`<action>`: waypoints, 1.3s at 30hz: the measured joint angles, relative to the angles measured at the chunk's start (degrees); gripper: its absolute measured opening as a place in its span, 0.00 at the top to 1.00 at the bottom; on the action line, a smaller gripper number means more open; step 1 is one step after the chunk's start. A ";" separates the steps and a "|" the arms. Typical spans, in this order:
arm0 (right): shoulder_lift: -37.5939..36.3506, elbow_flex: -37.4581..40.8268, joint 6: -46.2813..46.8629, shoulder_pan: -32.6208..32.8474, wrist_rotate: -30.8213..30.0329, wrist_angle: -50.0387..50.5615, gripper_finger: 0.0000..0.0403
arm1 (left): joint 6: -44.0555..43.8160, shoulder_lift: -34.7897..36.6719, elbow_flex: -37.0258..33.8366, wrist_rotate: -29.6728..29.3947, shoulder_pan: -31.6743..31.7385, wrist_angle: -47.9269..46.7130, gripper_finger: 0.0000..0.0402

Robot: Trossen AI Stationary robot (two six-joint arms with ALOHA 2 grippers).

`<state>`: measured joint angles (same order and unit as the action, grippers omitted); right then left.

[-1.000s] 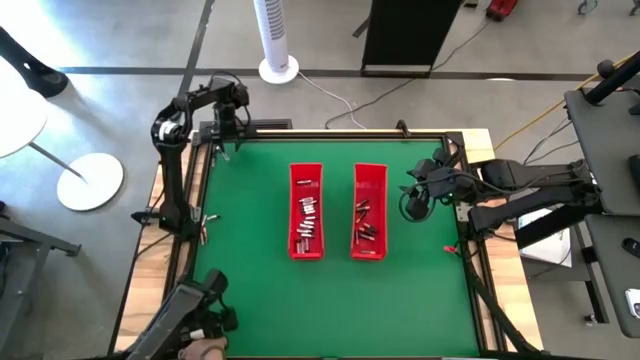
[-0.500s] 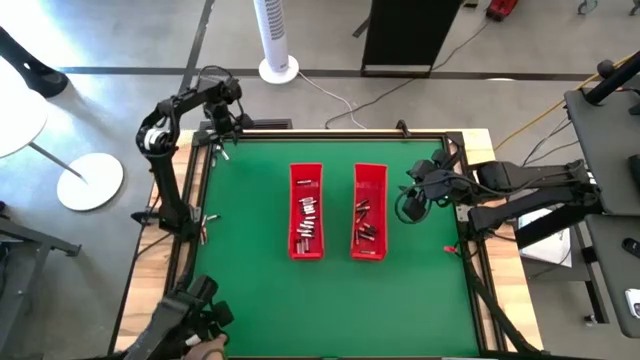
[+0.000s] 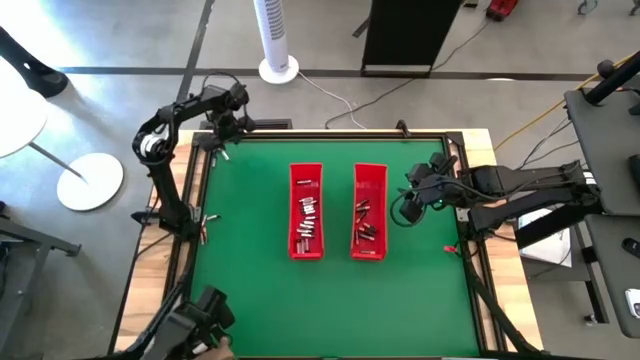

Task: Sort batteries
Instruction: Put the silver battery into the left red bin

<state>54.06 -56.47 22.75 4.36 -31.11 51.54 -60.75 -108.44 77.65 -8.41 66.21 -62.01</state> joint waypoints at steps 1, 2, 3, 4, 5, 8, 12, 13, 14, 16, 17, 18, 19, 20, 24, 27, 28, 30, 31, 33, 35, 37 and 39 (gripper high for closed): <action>0.00 0.00 0.16 0.00 0.00 0.00 0.48 | -0.16 0.00 -0.20 -0.09 -0.09 -0.03 0.54; 0.00 0.00 0.30 0.00 0.00 0.01 0.48 | -0.62 -0.07 -0.36 -0.19 -0.01 -0.02 0.54; 0.00 0.00 0.54 0.00 0.00 -0.01 0.48 | -1.46 -0.21 -0.38 -0.66 0.08 0.24 0.54; 0.00 0.00 0.73 0.00 0.02 0.01 0.48 | -2.48 -0.35 -0.38 -1.46 0.18 0.83 0.54; 0.00 0.00 1.10 0.07 0.00 0.01 0.48 | -3.69 -0.41 -0.42 -2.51 0.16 1.18 0.54; 0.00 0.05 1.75 0.70 -0.02 0.01 0.48 | -10.43 -0.36 -0.44 -5.81 -1.48 0.43 0.54; 0.00 0.15 1.70 1.01 -0.41 0.03 0.48 | -18.88 -0.10 -0.68 -10.92 -5.18 -6.53 0.54; 0.00 0.17 1.44 1.01 -0.46 0.01 0.48 | -19.26 -0.09 -0.76 -12.35 -5.99 -6.91 0.54; 0.00 0.17 1.22 1.01 -0.50 0.03 0.48 | -20.12 -0.06 -1.31 -13.60 -6.60 -7.26 0.54; -0.01 0.25 0.50 1.01 -0.60 0.01 0.48 | -20.94 0.00 -3.38 -13.27 -6.84 -6.14 0.54; -0.05 0.31 0.23 1.01 -0.57 0.07 0.48 | -20.61 0.00 -4.78 -11.91 -6.55 -3.33 0.54; -0.07 0.35 0.19 1.03 -0.50 0.08 0.48 | -20.08 0.00 -6.21 -10.04 -6.30 -0.37 0.54; -0.07 0.37 0.17 1.03 -0.38 0.13 0.48 | -19.69 0.00 -7.79 -8.25 -6.04 2.17 0.54; -0.13 0.38 0.16 1.03 -0.23 0.22 0.48 | -19.56 0.00 -9.46 -6.65 -5.93 4.59 0.54; -0.46 0.41 0.90 1.08 2.04 0.53 0.48 | -19.22 0.40 -11.33 -8.55 -6.27 7.39 0.55; -0.79 0.50 2.29 1.84 2.67 0.62 0.48 | -18.80 0.28 -10.79 -9.72 -5.55 6.96 0.56; -0.81 0.50 2.52 2.06 2.67 0.57 0.48 | -18.57 0.30 -10.54 -10.22 -4.94 6.98 0.56; -0.81 0.50 2.77 2.19 2.65 0.56 0.48 | -18.08 0.37 -9.75 -12.32 -4.07 7.40 0.56; -0.81 0.50 2.78 2.19 2.67 0.56 0.48 | -18.58 0.47 -9.56 -12.61 -3.70 7.56 0.56; -0.81 0.50 2.78 2.16 2.63 0.56 0.48 | -19.56 0.52 -9.56 -12.31 -3.40 7.61 0.56; -0.81 0.50 3.02 2.21 2.67 0.56 0.48 | -20.99 0.40 -9.58 -12.09 -3.40 7.87 0.56; -0.83 0.50 3.75 2.61 2.69 0.60 0.48 | -21.68 0.03 -9.40 -11.20 -3.39 8.00 0.56; -0.85 0.50 4.32 3.23 2.70 0.68 0.48 | -23.30 -0.46 -9.57 -10.21 -3.63 8.03 0.57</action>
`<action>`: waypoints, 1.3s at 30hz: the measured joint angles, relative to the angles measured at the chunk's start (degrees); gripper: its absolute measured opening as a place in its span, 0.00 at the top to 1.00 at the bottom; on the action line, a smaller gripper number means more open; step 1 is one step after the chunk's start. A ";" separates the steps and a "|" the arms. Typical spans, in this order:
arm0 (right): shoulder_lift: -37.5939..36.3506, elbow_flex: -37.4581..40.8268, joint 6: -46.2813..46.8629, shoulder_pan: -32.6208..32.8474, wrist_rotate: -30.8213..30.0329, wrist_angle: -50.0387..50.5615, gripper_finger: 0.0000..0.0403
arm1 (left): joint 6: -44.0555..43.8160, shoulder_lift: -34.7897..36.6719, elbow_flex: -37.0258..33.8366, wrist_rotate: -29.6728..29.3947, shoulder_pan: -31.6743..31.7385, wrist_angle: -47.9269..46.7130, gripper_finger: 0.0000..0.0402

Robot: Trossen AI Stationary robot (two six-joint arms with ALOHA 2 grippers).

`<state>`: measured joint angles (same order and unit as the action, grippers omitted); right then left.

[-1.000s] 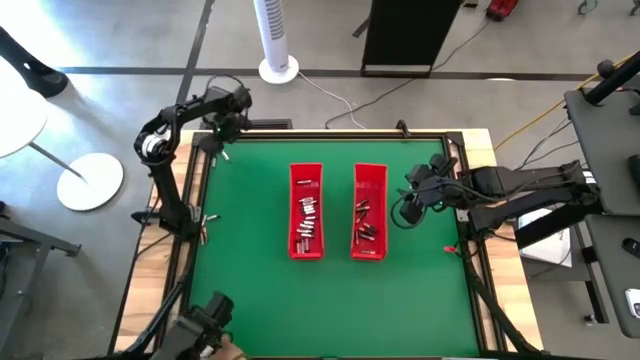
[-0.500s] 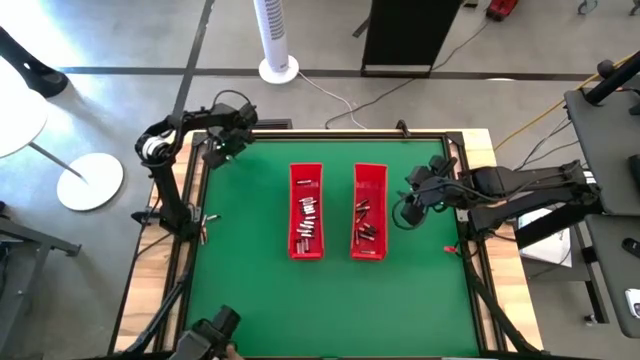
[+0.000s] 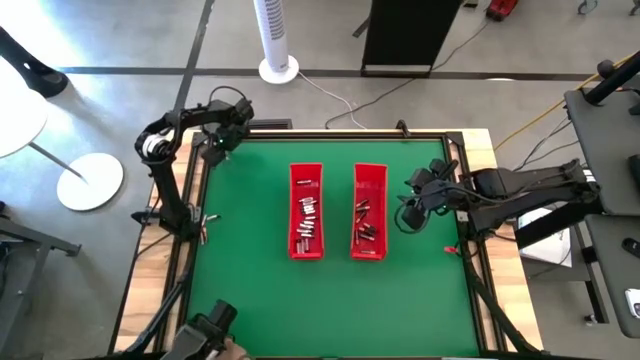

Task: Sort batteries
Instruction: Put the silver battery into the left red bin

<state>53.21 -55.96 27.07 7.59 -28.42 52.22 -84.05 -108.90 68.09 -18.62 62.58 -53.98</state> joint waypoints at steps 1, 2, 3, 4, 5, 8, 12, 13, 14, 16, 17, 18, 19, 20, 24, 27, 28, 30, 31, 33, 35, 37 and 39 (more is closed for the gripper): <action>0.00 0.00 0.34 0.37 0.01 0.10 0.48 | -1.16 -0.25 -0.01 0.05 -0.16 0.02 0.57; 0.02 0.00 0.72 0.77 0.02 0.35 0.48 | -2.16 -0.58 -0.01 0.29 -0.33 0.06 0.58; 0.02 0.00 1.40 1.23 0.04 0.75 0.48 | -3.16 -1.02 -0.01 0.76 -0.56 0.04 0.60; 0.02 0.00 2.01 1.64 0.03 1.34 0.48 | -4.11 -1.37 -0.01 1.21 -0.78 0.32 0.61; 0.02 0.00 2.50 2.08 -0.01 2.08 0.48 | -5.01 -1.75 -0.18 1.74 -1.05 0.80 0.64; -0.27 0.00 4.42 3.71 -0.02 4.60 0.48 | -6.61 -2.77 -0.49 2.73 -1.98 2.12 0.74; -1.83 0.00 6.88 6.20 0.01 9.11 0.48 | -4.40 -2.74 -0.73 2.58 -2.91 2.93 0.91; -2.34 0.00 7.57 6.65 0.00 10.15 0.48 | -3.45 -2.56 -0.81 3.00 -3.02 3.07 0.94; -2.91 0.00 8.12 6.97 -0.01 10.70 0.48 | -2.20 -2.36 -0.89 3.38 -3.26 3.24 0.94; -4.25 0.00 8.71 7.21 -0.04 11.28 0.48 | 0.85 -1.96 -0.99 3.87 -3.86 3.46 0.94; -4.91 0.00 8.77 7.20 -0.07 11.14 0.48 | 2.69 -1.60 -1.00 4.65 -4.08 3.65 0.94; -5.61 0.00 8.55 7.19 -0.17 10.89 0.48 | 5.49 -1.24 -1.05 5.22 -4.33 4.05 0.93; -6.24 0.00 8.05 7.17 -0.69 10.66 0.48 | 8.89 -0.81 -1.11 5.98 -4.45 4.38 0.93; -6.72 0.00 7.81 7.17 -1.92 10.27 0.48 | 12.29 -0.31 -1.13 7.04 -4.46 4.85 0.93; -7.87 0.00 5.18 7.15 -7.14 7.82 0.48 | 26.40 3.09 -1.53 14.50 -5.36 6.55 0.94; -7.65 0.00 -0.07 7.02 -7.77 4.26 0.48 | 33.24 8.90 -2.71 17.09 -7.20 6.20 0.94; -7.29 0.00 -1.78 7.02 -7.74 2.78 0.48 | 34.67 11.05 -3.32 16.76 -7.92 6.40 0.94; -6.53 0.00 -5.01 7.02 -7.57 -0.67 0.48 | 36.51 15.78 -5.46 15.99 -9.39 6.48 0.94; -6.14 0.00 -6.18 7.02 -7.16 -2.21 0.48 | 36.82 18.40 -6.91 15.72 -10.21 6.85 0.94; -5.39 0.00 -7.61 7.02 -5.87 -5.74 0.48 | 37.10 24.10 -9.75 15.57 -12.25 9.06 0.94; -4.70 0.00 -8.32 7.02 -5.65 -9.37 0.48 | 38.05 30.69 -12.82 15.17 -15.38 12.75 0.94; -3.85 0.00 -10.28 7.01 -5.63 -14.07 0.48 | 39.72 37.58 -15.97 14.57 -20.26 18.54 0.94; -2.71 0.00 -13.90 6.65 -5.48 -20.19 0.48 | 39.17 43.63 -19.04 13.95 -26.44 26.11 0.94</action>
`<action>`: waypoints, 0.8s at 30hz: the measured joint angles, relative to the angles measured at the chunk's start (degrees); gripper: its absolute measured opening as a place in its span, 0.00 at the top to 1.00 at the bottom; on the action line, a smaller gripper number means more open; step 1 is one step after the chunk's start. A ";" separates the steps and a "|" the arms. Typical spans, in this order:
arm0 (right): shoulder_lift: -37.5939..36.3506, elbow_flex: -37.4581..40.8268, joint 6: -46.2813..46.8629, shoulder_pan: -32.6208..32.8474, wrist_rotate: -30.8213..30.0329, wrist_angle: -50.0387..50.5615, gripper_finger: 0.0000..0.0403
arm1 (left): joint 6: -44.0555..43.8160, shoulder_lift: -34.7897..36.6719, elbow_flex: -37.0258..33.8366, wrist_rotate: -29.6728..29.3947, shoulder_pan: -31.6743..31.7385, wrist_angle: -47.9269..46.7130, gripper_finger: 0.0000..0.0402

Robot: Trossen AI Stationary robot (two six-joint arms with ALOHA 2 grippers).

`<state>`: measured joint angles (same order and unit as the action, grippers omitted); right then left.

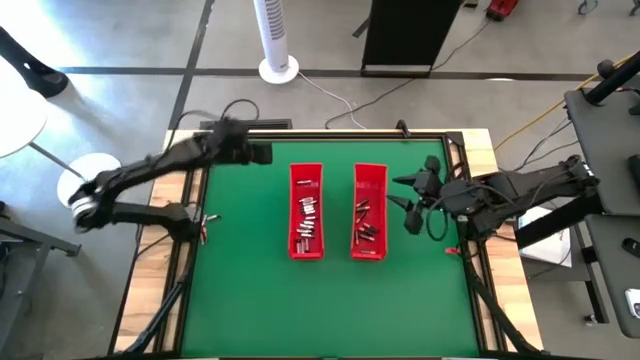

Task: Sort batteries
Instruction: Put the silver battery into the left red bin

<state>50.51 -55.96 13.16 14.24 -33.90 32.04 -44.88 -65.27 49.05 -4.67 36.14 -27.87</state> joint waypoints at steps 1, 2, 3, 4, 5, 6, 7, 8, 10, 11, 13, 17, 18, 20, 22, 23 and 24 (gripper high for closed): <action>0.56 0.00 -2.16 -0.38 0.60 -3.53 0.48 | -1.69 2.62 -1.75 -1.30 -3.24 4.42 0.94; 1.08 0.00 -4.21 -0.81 1.26 -7.33 0.48 | -3.44 4.61 -3.30 -3.67 -6.44 8.63 0.94; 1.68 0.00 -6.30 -1.33 1.86 -11.43 0.48 | -4.71 6.13 -4.81 -6.86 -9.94 13.65 0.94; 2.33 0.00 -8.43 -1.96 2.63 -15.94 0.48 | -5.17 7.17 -6.08 -10.20 -13.12 18.17 0.94; 2.92 0.00 -10.30 -2.69 3.78 -20.40 0.48 | -5.32 7.88 -7.12 -13.75 -16.38 22.02 0.94; 3.49 -0.04 -11.72 -3.50 5.42 -24.45 0.48 | -5.13 8.12 -7.93 -16.81 -19.70 25.32 0.94; 4.18 -0.60 -12.44 -4.44 7.81 -26.96 0.48 | -4.68 8.14 -8.58 -19.47 -22.84 28.44 0.94; 5.01 -1.79 -12.48 -5.49 10.76 -28.32 0.48 | -3.66 8.03 -9.12 -21.53 -25.69 30.86 0.94; 7.27 -5.51 -11.43 -7.57 16.80 -27.45 0.48 | -1.16 6.87 -9.47 -24.39 -30.81 34.41 0.94; 8.76 -7.71 -10.92 -8.29 18.52 -25.77 0.48 | -0.11 6.25 -9.45 -25.04 -32.99 36.08 0.94; 12.56 -12.56 -10.39 -8.76 19.76 -21.93 0.48 | 2.69 4.89 -9.47 -26.00 -36.72 39.03 0.94; 21.07 -21.69 -9.19 -8.64 20.65 -16.10 0.48 | 10.03 3.11 -9.47 -25.95 -42.06 47.93 0.94; 23.03 -23.66 -7.86 -8.64 20.68 -15.59 0.48 | 12.12 3.04 -9.43 -25.90 -43.26 50.13 0.94; 26.85 -27.57 -5.64 -8.62 20.67 -16.18 0.47 | 15.65 3.53 -9.34 -25.92 -45.70 52.50 0.94; 30.64 -31.31 -4.96 -8.28 20.84 -17.35 0.47 | 18.48 4.14 -8.39 -25.87 -48.01 52.73 0.94; 32.46 -33.24 -4.99 -8.22 20.86 -18.08 0.48 | 19.96 4.52 -7.99 -25.85 -49.09 52.78 0.94; 34.15 -35.13 -5.02 -8.16 20.88 -18.78 0.48 | 21.36 4.82 -7.50 -25.86 -50.09 52.78 0.94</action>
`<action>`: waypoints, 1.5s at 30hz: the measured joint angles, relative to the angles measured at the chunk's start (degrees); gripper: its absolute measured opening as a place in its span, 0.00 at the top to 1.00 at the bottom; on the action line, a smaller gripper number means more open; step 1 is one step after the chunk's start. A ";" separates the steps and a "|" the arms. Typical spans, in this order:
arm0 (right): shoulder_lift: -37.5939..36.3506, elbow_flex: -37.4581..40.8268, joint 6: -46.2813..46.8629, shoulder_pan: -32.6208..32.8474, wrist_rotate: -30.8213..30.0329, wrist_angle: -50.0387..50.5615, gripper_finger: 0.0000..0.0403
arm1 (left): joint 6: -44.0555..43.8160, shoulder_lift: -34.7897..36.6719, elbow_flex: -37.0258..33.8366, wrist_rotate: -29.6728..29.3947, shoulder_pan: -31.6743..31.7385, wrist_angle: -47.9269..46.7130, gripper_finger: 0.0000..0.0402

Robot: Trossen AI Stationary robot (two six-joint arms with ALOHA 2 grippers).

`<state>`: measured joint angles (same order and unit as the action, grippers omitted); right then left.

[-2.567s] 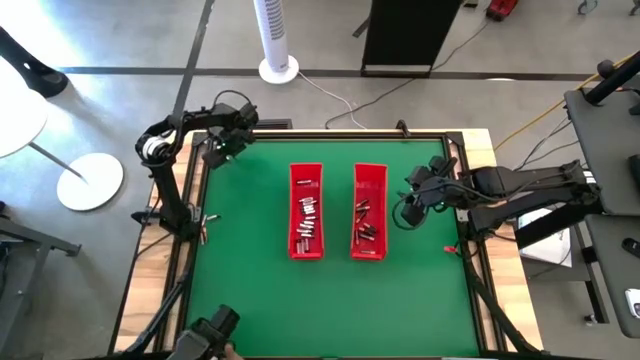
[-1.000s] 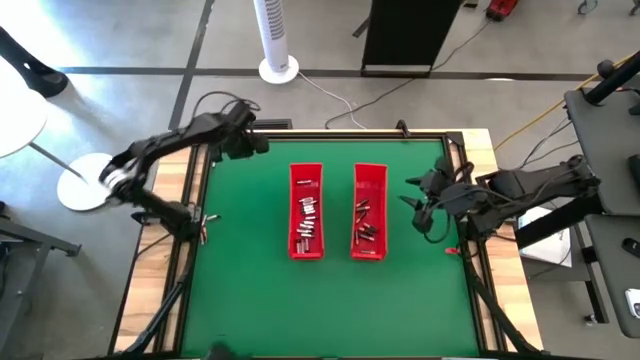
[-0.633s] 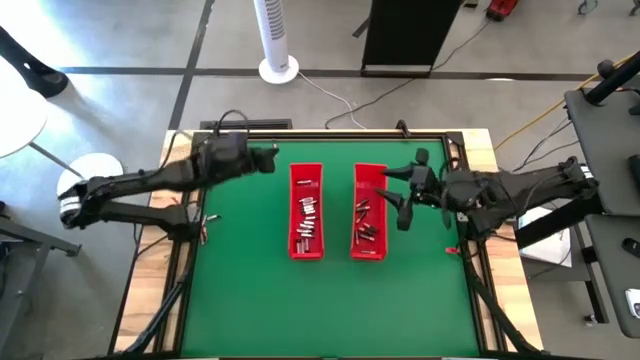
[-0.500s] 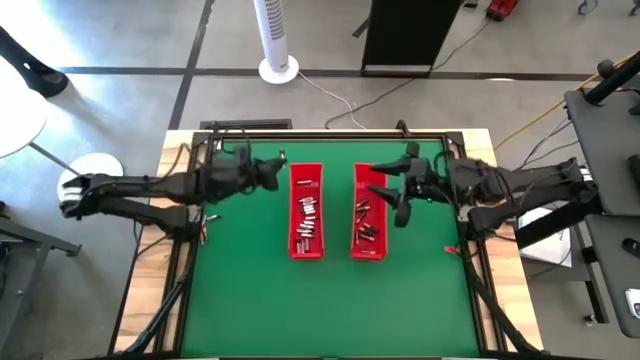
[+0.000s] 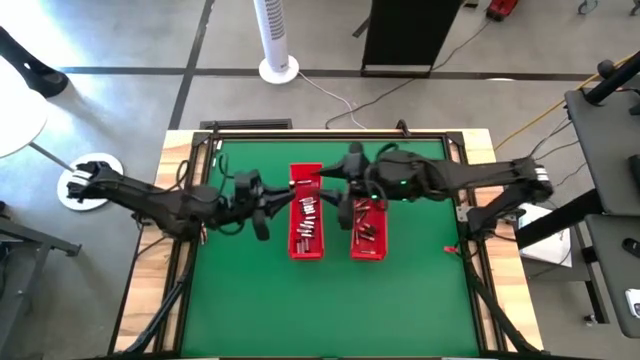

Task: Sort batteries
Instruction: Put the silver battery into the left red bin

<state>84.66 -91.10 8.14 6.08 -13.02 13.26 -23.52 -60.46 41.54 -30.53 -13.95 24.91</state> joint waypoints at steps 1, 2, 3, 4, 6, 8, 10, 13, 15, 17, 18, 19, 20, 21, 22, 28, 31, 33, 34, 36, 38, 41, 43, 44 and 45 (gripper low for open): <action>1.70 -1.91 0.16 0.03 -0.01 -0.05 0.48 | 1.34 0.16 0.57 0.00 -0.98 0.02 0.94; 3.28 -3.99 1.09 0.04 0.06 0.13 0.48 | 2.83 0.38 1.13 0.05 -1.73 0.12 0.93; 4.84 -6.04 2.27 0.04 0.17 0.06 0.49 | 4.38 0.65 1.60 0.03 -2.40 -0.16 0.93; 6.17 -7.94 3.49 0.03 0.69 0.03 0.49 | 5.78 0.85 2.15 0.01 -2.97 -0.33 0.93; 8.65 -11.47 4.53 0.20 2.96 0.20 0.49 | 8.68 1.45 3.52 0.12 -3.48 -0.39 0.93; 10.79 -14.61 5.01 0.88 4.11 0.23 0.49 | 10.64 2.29 4.67 0.07 -3.64 -1.60 0.93; 12.81 -17.59 5.48 1.77 4.42 0.96 0.49 | 12.44 3.13 5.46 0.08 -3.64 -2.90 0.93; 15.21 -21.74 5.46 2.55 4.24 3.54 0.50 | 14.65 4.32 6.11 1.50 -3.64 -3.20 0.93; 16.51 -23.60 5.46 2.67 4.16 3.57 0.52 | 15.52 5.08 6.37 3.06 -3.66 -3.13 0.93; 17.81 -25.04 5.39 2.67 3.88 3.69 0.53 | 15.69 5.66 6.49 3.93 -3.66 -3.16 0.93; 18.18 -25.57 5.31 2.67 3.27 3.66 0.54 | 15.71 5.97 6.49 3.94 -3.64 -3.36 0.93; 18.30 -26.02 5.07 2.76 2.33 3.81 0.55 | 15.69 6.23 6.49 4.04 -3.64 -3.63 0.93; 18.34 -26.23 4.40 2.97 1.37 4.09 0.55 | 15.65 6.62 6.49 4.20 -3.64 -4.22 0.93; 18.32 -26.41 3.66 3.08 0.60 4.46 0.56 | 15.60 7.21 6.49 4.42 -3.64 -5.83 0.93; 18.05 -26.63 2.68 3.30 -0.33 4.73 0.56 | 15.43 7.75 6.49 4.57 -3.66 -7.60 0.93; 13.31 -27.94 0.83 4.49 -5.86 13.18 0.55 | 11.33 6.69 13.72 4.70 -2.75 -31.65 0.93; 11.13 -27.90 0.83 5.46 -9.04 18.89 0.54 | 10.82 2.48 18.69 4.68 -1.66 -42.57 0.93; 10.58 -27.83 0.86 6.37 -11.52 22.33 0.53 | 10.98 -0.92 21.16 4.87 -0.79 -46.98 0.93; 9.96 -27.78 0.86 6.96 -12.66 24.32 0.53 | 11.10 -2.43 22.25 5.71 -0.22 -49.10 0.93; 9.00 -27.73 1.34 8.07 -14.96 27.42 0.52 | 11.26 -5.47 24.31 6.59 1.02 -52.17 0.93; 7.50 -27.75 2.76 9.32 -16.42 30.67 0.51 | 12.30 -8.29 25.81 8.34 2.55 -54.78 0.93; 6.18 -27.88 5.14 11.14 -18.00 35.20 0.51 | 14.01 -12.80 27.82 12.43 5.36 -57.06 0.93; 5.71 -27.80 6.58 12.40 -18.64 38.64 0.52 | 14.99 -15.84 29.08 15.83 7.36 -58.40 0.93; 5.68 -27.77 7.48 13.07 -18.67 40.23 0.52 | 15.56 -17.46 29.70 17.19 8.15 -58.60 0.93; 5.43 -27.75 8.30 13.63 -18.77 41.60 0.52 | 16.02 -18.99 30.21 18.24 8.96 -58.91 0.93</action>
<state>90.09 -118.85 16.45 19.71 -31.79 54.86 -7.50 -79.44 71.76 -12.28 -4.99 -34.00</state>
